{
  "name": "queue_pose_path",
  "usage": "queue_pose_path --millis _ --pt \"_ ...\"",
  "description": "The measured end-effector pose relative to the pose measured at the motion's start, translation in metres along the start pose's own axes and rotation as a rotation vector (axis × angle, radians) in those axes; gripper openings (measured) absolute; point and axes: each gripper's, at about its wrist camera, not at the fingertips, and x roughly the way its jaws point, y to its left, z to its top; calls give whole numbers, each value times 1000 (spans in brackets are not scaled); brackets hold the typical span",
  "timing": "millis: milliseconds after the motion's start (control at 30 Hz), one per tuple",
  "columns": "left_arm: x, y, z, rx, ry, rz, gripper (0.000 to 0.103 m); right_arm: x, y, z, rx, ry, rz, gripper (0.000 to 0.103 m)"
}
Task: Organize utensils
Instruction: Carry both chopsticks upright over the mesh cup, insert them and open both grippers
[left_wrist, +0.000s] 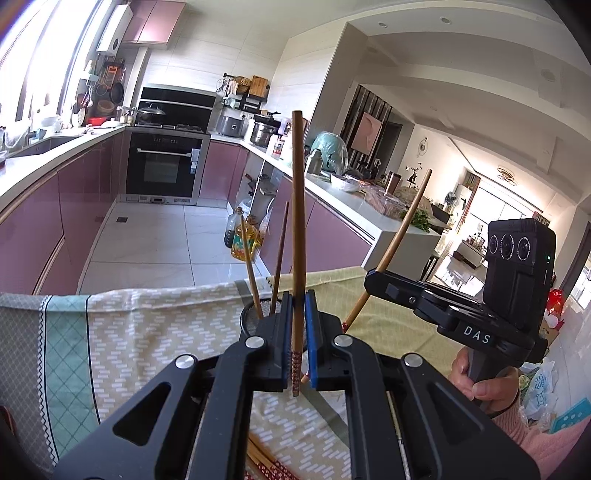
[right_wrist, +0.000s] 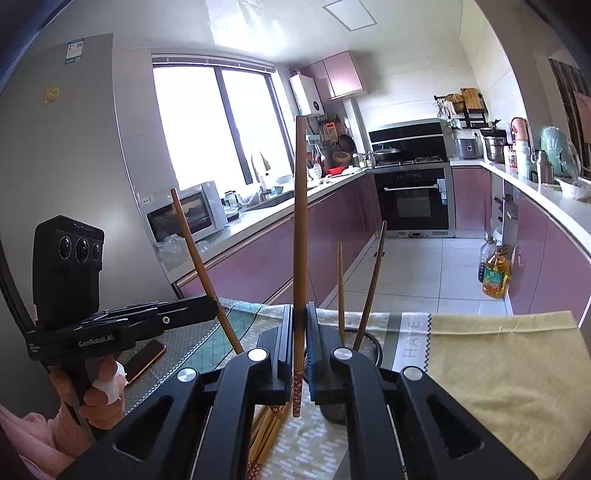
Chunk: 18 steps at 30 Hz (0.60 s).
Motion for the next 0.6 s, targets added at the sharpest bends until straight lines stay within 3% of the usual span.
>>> queue_pose_path --millis 600 --pt "19 -12 31 52 -53 52 7 18 -10 25 -16 -30 -43 6"
